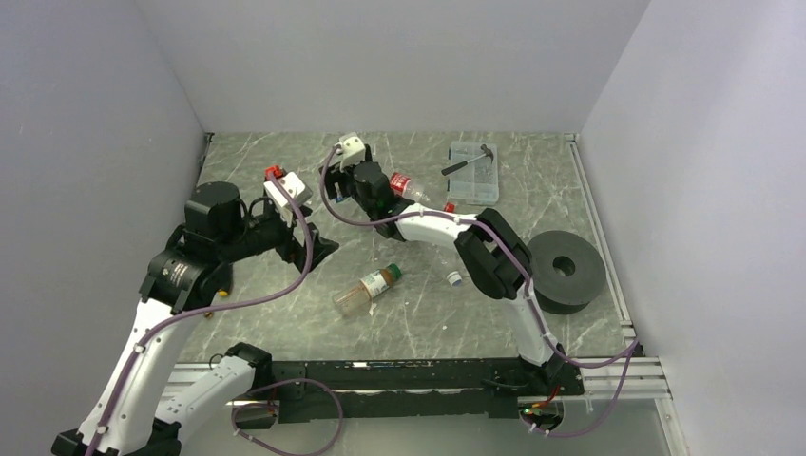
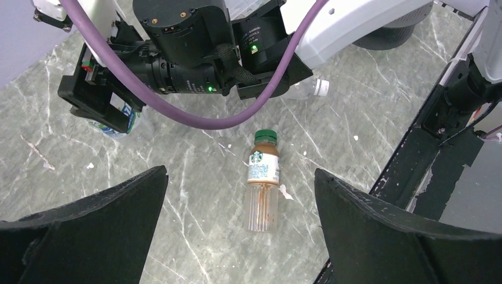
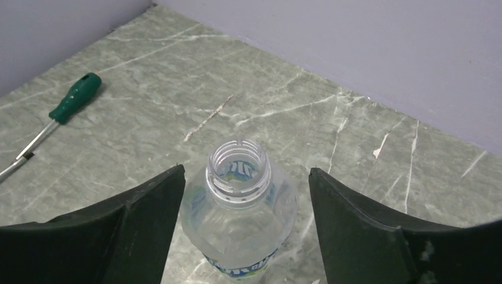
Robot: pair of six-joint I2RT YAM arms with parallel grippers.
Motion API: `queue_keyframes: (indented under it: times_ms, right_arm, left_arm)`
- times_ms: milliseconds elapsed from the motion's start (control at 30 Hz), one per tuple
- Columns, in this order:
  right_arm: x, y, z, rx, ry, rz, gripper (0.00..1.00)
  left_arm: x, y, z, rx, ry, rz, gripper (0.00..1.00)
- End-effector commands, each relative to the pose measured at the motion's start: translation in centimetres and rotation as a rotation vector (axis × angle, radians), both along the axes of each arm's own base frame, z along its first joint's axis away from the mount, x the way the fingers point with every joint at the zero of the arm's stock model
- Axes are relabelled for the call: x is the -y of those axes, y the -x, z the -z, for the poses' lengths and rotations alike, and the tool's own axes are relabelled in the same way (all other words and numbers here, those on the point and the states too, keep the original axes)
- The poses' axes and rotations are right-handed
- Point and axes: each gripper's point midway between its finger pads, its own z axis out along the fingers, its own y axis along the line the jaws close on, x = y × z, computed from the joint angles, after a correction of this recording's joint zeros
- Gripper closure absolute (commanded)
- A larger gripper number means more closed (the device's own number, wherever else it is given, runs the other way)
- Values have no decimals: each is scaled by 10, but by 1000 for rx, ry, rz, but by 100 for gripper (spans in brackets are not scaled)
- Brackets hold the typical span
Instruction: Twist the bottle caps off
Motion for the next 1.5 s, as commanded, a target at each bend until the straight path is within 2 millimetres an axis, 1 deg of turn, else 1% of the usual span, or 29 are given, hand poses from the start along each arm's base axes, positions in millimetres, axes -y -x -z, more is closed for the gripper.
queue_keyframes:
  times_ms: [0, 67, 133, 167, 233, 333, 367, 467, 500, 633, 733, 833, 933, 1033, 1133, 1200, 1333, 1367, 1467]
  right_arm:
    - [5, 1, -69, 64, -88, 3, 17]
    - [11, 2, -77, 62, -92, 27, 8]
    - [21, 4, -87, 51, -96, 61, 1]
    - [28, 8, -94, 40, -107, 78, 0]
    - [42, 17, -99, 1, -120, 107, 0]
    - [68, 38, -96, -93, -143, 152, 0]
    - [76, 47, -87, -134, -135, 164, 0]
    - [102, 73, -71, -236, -135, 207, 0]
    - [112, 81, -75, -250, -145, 217, 0]
    - [145, 111, -71, -312, -149, 250, 0]
    - [170, 129, -73, -340, -149, 285, 0]
    - [193, 143, -80, -355, -165, 330, 0]
    - [215, 155, -82, -367, -175, 379, 0]
    - [235, 166, -85, -365, -182, 412, 0]
    - [250, 173, -91, -356, -195, 441, 0]
    - [257, 176, -97, -344, -212, 451, 0]
    - [266, 179, -106, -321, -234, 465, 0]
    - [266, 179, -108, -317, -235, 465, 0]
    - [268, 179, -112, -309, -232, 469, 0]
  left_arm:
    - [2, 6, -27, 71, 43, 17, 1]
    - [2, 6, -27, 73, 43, 21, 0]
    - [2, 6, -28, 74, 43, 22, 1]
    - [2, 5, -28, 75, 43, 20, 1]
    - [3, 4, -26, 66, 42, 18, 1]
    - [6, 3, -16, 33, 34, 35, 1]
    - [7, 3, -13, 24, 29, 43, 1]
    - [9, 1, 3, -24, 0, 56, 1]
    - [10, -1, 10, -48, -11, 66, 1]
    - [20, -6, 48, -199, -57, 119, 1]
    - [29, -16, 83, -368, -93, 145, 1]
    - [35, -33, 119, -486, -143, 124, 0]
    - [45, -45, 148, -506, -201, 146, 1]
    - [57, -44, 181, -508, -289, 183, 1]
    - [64, -33, 211, -510, -386, 220, 1]
    - [66, -30, 227, -506, -443, 227, 1]
    - [70, -35, 249, -516, -515, 239, 0]
    - [70, -35, 251, -523, -533, 245, 1]
    - [66, -29, 271, -580, -598, 254, 1]
